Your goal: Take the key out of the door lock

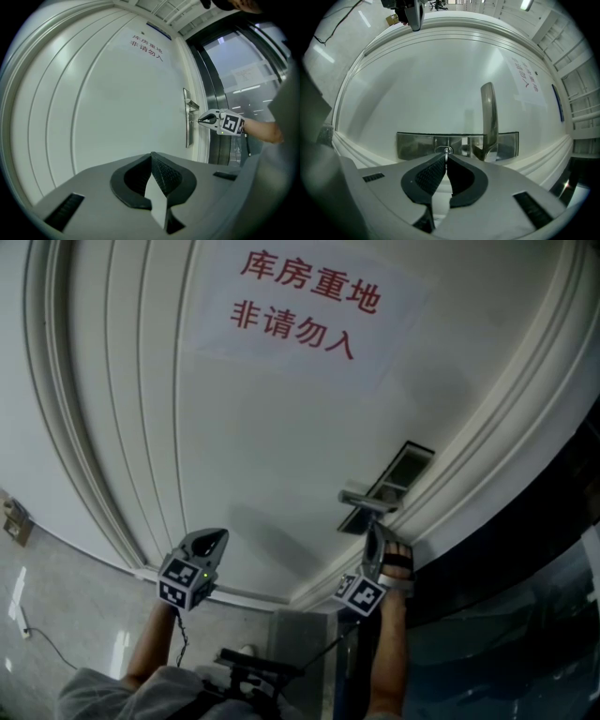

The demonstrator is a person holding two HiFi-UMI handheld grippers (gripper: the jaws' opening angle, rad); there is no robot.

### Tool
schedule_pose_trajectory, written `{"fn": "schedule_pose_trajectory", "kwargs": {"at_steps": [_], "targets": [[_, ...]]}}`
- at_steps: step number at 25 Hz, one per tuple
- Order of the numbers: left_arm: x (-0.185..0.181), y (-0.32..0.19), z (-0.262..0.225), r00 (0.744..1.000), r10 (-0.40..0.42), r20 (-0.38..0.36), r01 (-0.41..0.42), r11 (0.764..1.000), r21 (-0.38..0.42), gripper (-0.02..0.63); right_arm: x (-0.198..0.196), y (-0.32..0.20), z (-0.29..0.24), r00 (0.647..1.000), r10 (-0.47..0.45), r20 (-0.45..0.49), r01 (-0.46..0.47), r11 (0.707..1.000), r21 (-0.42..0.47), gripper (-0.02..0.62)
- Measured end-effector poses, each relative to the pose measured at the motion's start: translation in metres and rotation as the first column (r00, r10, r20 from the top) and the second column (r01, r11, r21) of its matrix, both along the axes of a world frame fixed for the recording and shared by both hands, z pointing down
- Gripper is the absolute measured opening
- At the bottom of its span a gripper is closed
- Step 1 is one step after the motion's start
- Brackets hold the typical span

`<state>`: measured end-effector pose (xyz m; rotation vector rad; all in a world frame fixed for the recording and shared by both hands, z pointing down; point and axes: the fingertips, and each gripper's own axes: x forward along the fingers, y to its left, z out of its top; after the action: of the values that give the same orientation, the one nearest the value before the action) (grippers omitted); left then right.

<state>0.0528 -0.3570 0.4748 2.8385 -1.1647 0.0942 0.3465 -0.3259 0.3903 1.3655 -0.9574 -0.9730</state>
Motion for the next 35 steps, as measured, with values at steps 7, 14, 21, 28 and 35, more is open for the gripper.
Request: {"fn": "schedule_pose_trajectory", "kwargs": {"at_steps": [7,14,21,28,35], "targets": [[-0.001,0.002,-0.001,1.0,-0.003,-0.003,0.003,1.0,0.003,-0.008,0.002,0.001,0.0,1.0,0.004,-0.018,-0.005,1.0,-0.01,0.021],[-0.002,0.006,-0.002,1.0,-0.006,-0.01,0.006,1.0,0.008,-0.008,0.001,0.006,0.0,1.0,0.002,-0.016,-0.002,1.0,-0.008,0.021],[-0.005,0.014,-0.002,1.0,0.001,-0.006,-0.001,1.0,0.014,-0.008,-0.004,0.017,0.002,1.0,0.009,-0.025,-0.009,1.0,-0.004,0.021],[-0.017,0.025,0.0,1.0,0.008,-0.001,-0.008,1.0,0.02,-0.008,-0.015,0.04,0.005,0.991,-0.003,0.131,-0.002,0.999,0.033,0.021],[-0.031,0.039,-0.004,1.0,0.029,-0.005,-0.029,0.999,0.031,-0.008,-0.027,0.075,0.006,0.908,-0.024,0.418,-0.025,0.994,0.111,0.021]]}}
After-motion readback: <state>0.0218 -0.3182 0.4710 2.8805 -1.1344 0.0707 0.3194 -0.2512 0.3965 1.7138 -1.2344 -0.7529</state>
